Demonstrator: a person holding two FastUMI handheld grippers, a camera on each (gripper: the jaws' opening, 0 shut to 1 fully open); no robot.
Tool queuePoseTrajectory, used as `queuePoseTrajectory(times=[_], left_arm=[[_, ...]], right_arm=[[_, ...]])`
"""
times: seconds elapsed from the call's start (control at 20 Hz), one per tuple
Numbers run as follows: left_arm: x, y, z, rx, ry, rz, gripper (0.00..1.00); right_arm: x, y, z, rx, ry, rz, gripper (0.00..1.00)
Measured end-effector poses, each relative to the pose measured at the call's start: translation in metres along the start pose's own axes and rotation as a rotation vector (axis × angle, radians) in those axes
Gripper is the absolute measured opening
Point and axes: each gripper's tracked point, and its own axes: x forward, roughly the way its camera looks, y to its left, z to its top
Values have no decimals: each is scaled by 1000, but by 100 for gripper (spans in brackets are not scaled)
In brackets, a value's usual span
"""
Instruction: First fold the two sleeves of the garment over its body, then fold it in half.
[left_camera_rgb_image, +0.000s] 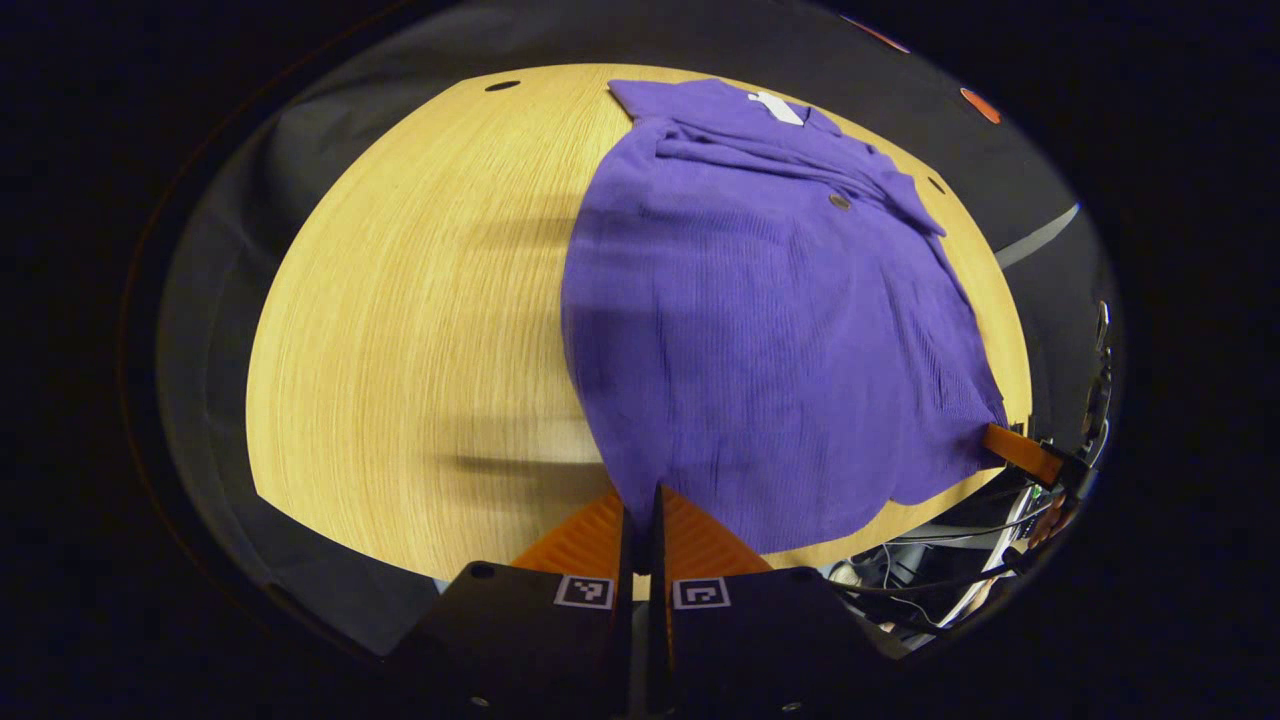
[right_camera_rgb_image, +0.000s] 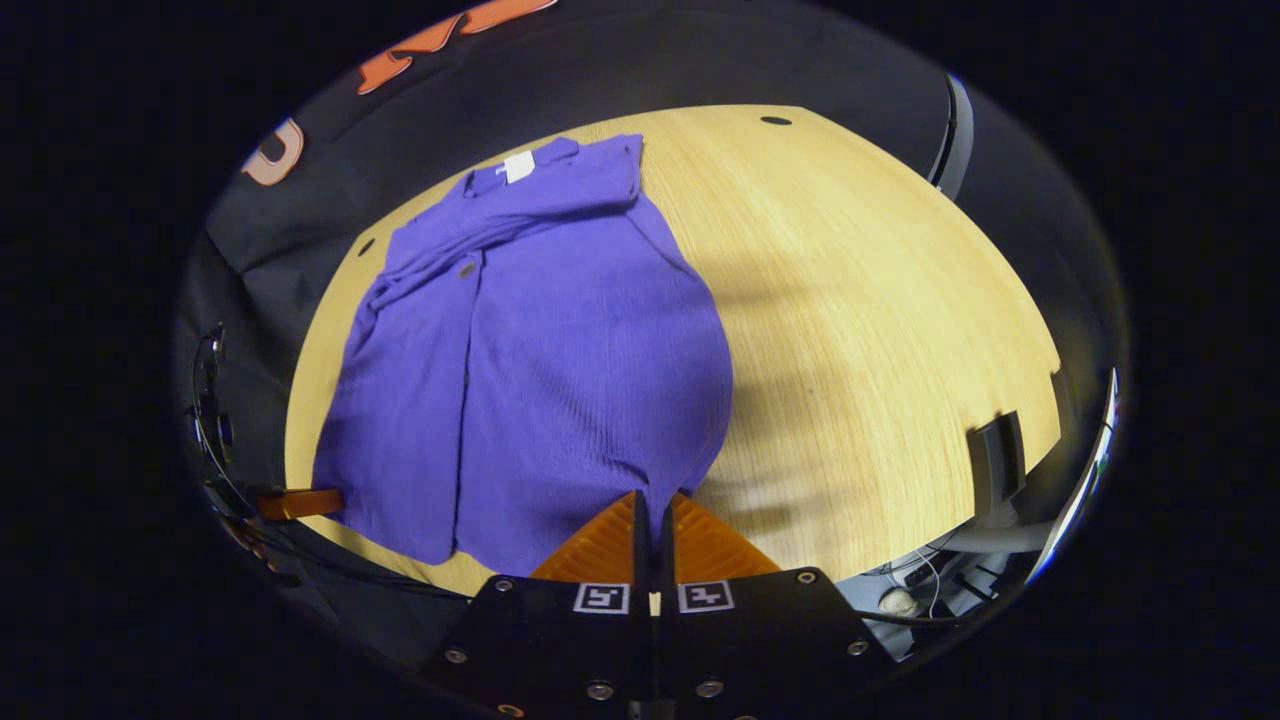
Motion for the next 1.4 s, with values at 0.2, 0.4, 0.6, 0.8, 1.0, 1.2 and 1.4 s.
queuePoseTrajectory(times=[0.2,0.4,0.6,0.8,1.0,1.2,1.4], left_arm=[[-28,-13,34,20,-64,-31,7],[-62,-25,78,49,-144,-50,7],[-82,-30,125,89,-204,-40,7],[-101,-36,181,121,-263,-25,7],[-116,-44,235,141,-313,-9,7],[-122,-48,295,163,-352,34,7],[-114,-55,348,173,-350,69,7]], right_arm=[[-26,19,37,-16,-64,55,3],[-39,40,80,-62,-108,92,3],[-44,54,127,-121,-148,107,3],[-47,70,177,-196,-191,117,3],[-45,81,227,-241,-220,130,3],[-37,87,279,-271,-244,143,3],[-12,88,326,-283,-227,149,3]])
